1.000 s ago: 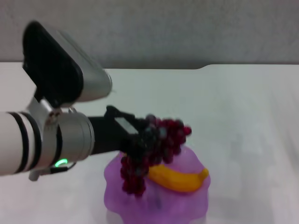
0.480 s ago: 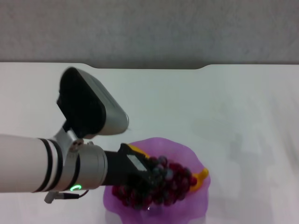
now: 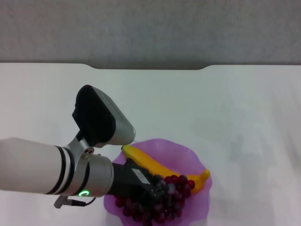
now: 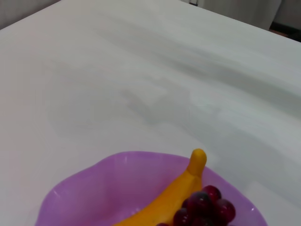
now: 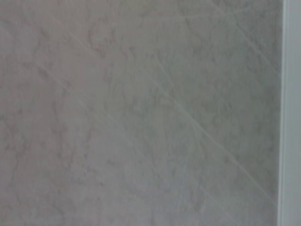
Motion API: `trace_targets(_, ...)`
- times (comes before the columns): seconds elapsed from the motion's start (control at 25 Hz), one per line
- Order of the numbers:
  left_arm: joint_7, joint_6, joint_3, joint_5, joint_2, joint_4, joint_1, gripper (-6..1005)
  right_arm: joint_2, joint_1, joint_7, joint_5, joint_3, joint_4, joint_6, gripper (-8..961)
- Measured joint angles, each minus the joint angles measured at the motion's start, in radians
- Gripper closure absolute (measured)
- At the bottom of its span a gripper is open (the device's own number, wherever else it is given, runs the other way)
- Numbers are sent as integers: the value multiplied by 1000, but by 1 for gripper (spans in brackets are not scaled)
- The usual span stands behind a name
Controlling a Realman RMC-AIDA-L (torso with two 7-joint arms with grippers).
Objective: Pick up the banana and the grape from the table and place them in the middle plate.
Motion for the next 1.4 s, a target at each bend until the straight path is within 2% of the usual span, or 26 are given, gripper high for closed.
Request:
trace_targets(0.24,18,-4,32,10,1,-26,-1,790,0,1,0,0,-1,1,0,329)
trace_targets(0.32,46,28,31,15,0,-61,27,790,0,1,0,0,1,2,0,329)
trace_targets(0.56,75,53,12,14,0,-87,53,777,0,1,0,0,2,8,0,329)
trace_targets(1.0,84,65,-23,61,1,-120,56,345,0,1,0,0,-1,9,0,330)
trace_targets(1.08,87,109,-29,110,0,-137,63,306,0,1,0,0,-2,8,0,330)
trace_targets(1.2,87,251,-31,217,-1,-147,81,247,0,5,0,0,-3,8,0,331)
trace_targets(1.4,124,567,-23,353,-1,-66,91,254,0,12,0,0,-5,10,0,331)
